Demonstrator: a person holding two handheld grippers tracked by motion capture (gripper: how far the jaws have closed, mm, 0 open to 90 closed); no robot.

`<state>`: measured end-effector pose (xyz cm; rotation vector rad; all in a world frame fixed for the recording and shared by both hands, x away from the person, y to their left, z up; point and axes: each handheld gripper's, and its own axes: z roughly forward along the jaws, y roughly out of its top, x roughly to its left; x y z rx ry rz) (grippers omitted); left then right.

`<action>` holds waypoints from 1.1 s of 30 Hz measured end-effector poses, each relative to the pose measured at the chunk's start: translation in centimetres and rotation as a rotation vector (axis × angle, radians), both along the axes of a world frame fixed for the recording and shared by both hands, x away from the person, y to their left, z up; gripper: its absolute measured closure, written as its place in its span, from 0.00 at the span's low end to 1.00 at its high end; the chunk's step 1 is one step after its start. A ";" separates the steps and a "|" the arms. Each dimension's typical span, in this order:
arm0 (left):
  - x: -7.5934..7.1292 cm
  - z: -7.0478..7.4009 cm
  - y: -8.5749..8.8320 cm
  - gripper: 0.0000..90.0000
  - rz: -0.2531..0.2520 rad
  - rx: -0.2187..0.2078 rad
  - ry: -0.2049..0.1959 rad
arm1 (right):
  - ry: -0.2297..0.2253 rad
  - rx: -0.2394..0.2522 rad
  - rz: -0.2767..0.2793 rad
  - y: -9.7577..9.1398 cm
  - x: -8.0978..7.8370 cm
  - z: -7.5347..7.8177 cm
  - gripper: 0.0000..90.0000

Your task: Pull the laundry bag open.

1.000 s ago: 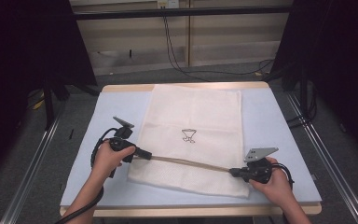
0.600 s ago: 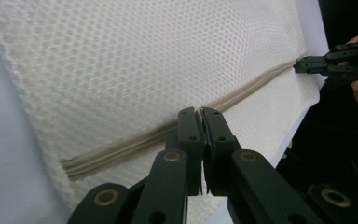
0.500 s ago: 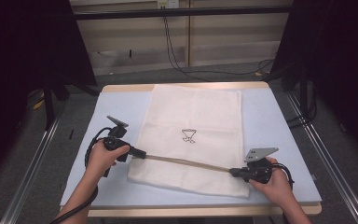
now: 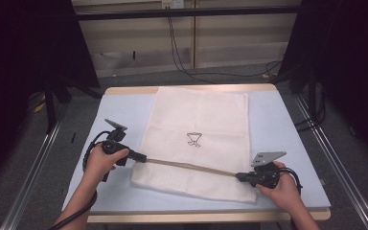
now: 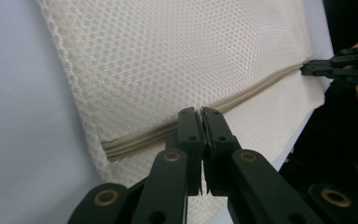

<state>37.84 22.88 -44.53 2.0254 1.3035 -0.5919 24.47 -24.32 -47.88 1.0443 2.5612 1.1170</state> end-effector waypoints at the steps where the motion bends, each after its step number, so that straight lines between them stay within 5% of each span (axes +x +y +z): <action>1: 0.1 0.0 0.3 0.97 -0.009 -0.003 0.000 | 0.001 0.000 0.001 0.0 0.0 0.0 1.00; 13: 0.0 0.1 1.8 0.97 0.035 -0.038 0.000 | 0.001 -0.005 0.001 0.0 0.0 0.0 1.00; 16: 0.0 0.1 1.7 0.97 0.041 0.003 -0.017 | 0.001 -0.002 0.002 0.0 0.0 0.0 1.00; 24: 0.2 0.3 2.7 0.97 0.042 0.013 -0.010 | 0.001 -0.004 0.003 0.0 0.0 0.0 1.00; 33: 0.3 0.3 3.7 0.97 0.059 -0.016 -0.007 | 0.002 0.001 0.004 0.0 0.0 0.0 1.00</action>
